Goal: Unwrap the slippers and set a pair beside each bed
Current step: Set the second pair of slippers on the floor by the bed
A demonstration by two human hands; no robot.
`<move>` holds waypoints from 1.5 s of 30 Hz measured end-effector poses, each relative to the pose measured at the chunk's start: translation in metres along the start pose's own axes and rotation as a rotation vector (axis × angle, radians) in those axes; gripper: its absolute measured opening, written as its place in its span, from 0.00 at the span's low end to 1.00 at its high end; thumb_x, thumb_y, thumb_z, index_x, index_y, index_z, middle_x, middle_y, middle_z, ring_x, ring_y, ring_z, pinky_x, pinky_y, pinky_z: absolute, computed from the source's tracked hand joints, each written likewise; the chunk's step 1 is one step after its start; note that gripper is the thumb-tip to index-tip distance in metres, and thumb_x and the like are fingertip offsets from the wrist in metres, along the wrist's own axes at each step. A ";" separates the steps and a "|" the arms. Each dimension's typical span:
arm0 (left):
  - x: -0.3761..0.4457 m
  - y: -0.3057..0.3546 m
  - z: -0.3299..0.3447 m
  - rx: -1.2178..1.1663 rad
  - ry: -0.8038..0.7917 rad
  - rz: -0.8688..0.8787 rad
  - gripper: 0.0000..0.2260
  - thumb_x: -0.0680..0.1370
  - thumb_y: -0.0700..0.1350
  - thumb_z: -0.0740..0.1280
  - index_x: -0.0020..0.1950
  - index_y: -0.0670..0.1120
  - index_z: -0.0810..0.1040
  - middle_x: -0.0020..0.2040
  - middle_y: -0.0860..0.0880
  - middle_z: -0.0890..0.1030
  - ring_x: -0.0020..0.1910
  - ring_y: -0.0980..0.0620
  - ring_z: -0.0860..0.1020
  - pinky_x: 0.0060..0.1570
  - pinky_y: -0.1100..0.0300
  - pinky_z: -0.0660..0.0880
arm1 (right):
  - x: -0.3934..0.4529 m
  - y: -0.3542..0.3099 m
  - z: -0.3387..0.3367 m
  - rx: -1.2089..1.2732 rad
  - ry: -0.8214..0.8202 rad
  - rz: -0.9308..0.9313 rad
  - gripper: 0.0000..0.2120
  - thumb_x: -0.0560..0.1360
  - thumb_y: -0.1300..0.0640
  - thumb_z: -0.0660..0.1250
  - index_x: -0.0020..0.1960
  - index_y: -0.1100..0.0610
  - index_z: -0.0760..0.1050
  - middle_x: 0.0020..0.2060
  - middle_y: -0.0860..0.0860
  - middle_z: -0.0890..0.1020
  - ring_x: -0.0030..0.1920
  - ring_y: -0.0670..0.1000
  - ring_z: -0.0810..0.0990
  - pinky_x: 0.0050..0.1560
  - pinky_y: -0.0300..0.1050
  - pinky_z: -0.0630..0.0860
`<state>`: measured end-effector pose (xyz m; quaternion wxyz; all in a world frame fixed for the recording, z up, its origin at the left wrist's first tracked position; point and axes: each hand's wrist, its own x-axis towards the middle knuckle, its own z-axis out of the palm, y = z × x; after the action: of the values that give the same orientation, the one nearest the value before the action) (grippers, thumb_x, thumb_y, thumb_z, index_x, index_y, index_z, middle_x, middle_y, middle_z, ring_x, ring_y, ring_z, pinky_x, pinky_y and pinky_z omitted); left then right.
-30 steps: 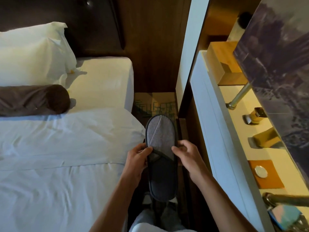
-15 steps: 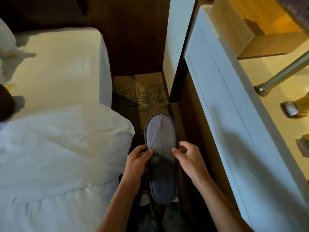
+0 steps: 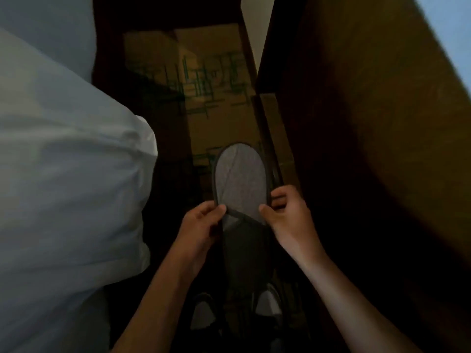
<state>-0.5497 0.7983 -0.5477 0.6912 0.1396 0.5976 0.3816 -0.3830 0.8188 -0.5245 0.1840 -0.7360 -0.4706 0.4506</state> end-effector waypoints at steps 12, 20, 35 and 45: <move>0.183 -0.109 -0.049 0.120 -0.113 0.038 0.03 0.79 0.40 0.63 0.47 0.42 0.75 0.39 0.45 0.81 0.39 0.50 0.79 0.40 0.59 0.76 | 0.139 0.134 0.099 0.051 -0.138 -0.005 0.15 0.73 0.55 0.72 0.36 0.57 0.68 0.30 0.53 0.73 0.33 0.55 0.77 0.39 0.65 0.80; 0.257 -0.147 -0.070 0.057 -0.220 0.058 0.10 0.75 0.40 0.68 0.54 0.38 0.74 0.45 0.41 0.80 0.43 0.48 0.79 0.44 0.58 0.77 | 0.191 0.187 0.136 0.069 -0.108 -0.103 0.14 0.70 0.50 0.73 0.36 0.56 0.71 0.32 0.59 0.78 0.36 0.60 0.81 0.42 0.65 0.79; 0.236 -0.152 -0.052 -0.099 -0.300 -0.258 0.15 0.53 0.45 0.85 0.22 0.38 0.82 0.23 0.42 0.81 0.20 0.48 0.80 0.16 0.60 0.75 | 0.192 0.192 0.159 0.483 -0.230 0.014 0.12 0.74 0.57 0.72 0.36 0.58 0.71 0.24 0.50 0.74 0.24 0.48 0.71 0.24 0.38 0.68; 0.268 -0.152 -0.056 -0.104 -0.334 -0.090 0.12 0.76 0.35 0.62 0.56 0.32 0.78 0.44 0.41 0.85 0.37 0.51 0.84 0.39 0.60 0.82 | 0.180 0.221 0.144 0.792 -0.211 0.010 0.09 0.66 0.55 0.72 0.41 0.59 0.75 0.31 0.54 0.80 0.29 0.47 0.75 0.29 0.40 0.71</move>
<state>-0.5492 0.8678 -0.8530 0.8035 0.1381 0.4598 0.3520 -0.3596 0.8435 -0.8419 0.4015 -0.5602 -0.2736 0.6710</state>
